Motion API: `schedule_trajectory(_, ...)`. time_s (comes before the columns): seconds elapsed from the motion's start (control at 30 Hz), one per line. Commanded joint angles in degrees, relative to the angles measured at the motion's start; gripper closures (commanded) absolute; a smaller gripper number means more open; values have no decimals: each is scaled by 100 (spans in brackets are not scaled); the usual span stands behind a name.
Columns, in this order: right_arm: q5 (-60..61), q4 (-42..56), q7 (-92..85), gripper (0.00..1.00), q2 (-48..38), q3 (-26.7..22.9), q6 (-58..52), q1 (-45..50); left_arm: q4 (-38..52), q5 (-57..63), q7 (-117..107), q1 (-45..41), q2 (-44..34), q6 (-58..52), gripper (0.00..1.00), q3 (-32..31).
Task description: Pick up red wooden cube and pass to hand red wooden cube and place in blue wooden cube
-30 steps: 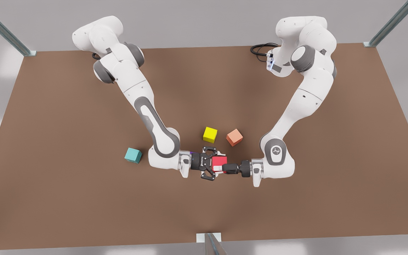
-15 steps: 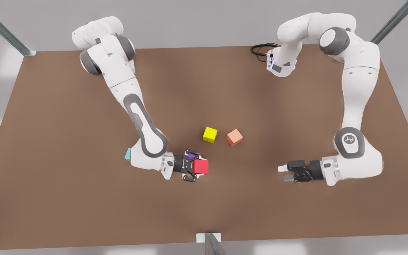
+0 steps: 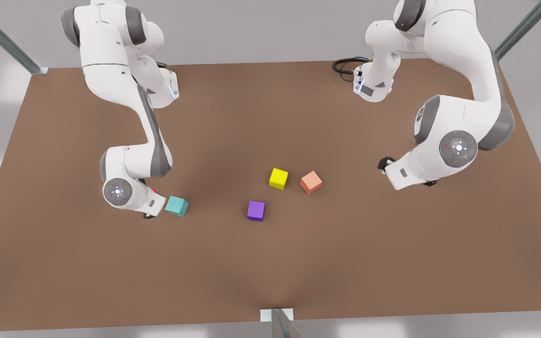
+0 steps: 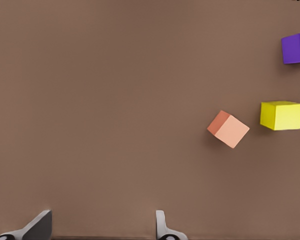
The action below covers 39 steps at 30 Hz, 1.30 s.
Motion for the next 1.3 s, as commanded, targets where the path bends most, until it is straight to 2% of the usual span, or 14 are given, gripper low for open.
schedule_trajectory(0.0, -75, -46, 1772, 47, 59, 19, 504, 0, 28, -30, -1098, 31, -19, -340, 0, -3)
schedule_trajectory(0.27, 742, -107, 2088, 47, 297, 28, 979, 246, 28, -109, -1089, 137, -2, -384, 0, -3)
schedule_trajectory(0.4, 1173, -635, 2211, 47, 95, 19, 1163, 360, 19, -127, -1089, 207, 16, -384, 0, -3)
schedule_trajectory(0.5, 1200, -898, 2203, 46, 7, 19, 1409, 386, 19, -145, -1089, 207, 16, -384, 0, -3)
schedule_trajectory(1.0, 1173, -969, 2124, 45, 165, 19, 1866, 404, 19, -162, -1089, 260, 33, -367, 0, -3)
schedule_trajectory(1.03, 1173, -969, 2132, 36, 165, 19, 1866, 404, 19, -162, -1089, 260, 33, -367, 0, -3)
schedule_trajectory(1.07, 1173, -969, 2132, 0, 165, 19, 1866, 421, 19, -171, -1089, 260, 33, -376, 0, -3)
schedule_trajectory(1.27, 1173, -960, 2141, 0, 147, 19, 1805, 448, 19, -171, -1098, 295, 33, -376, 0, -3)
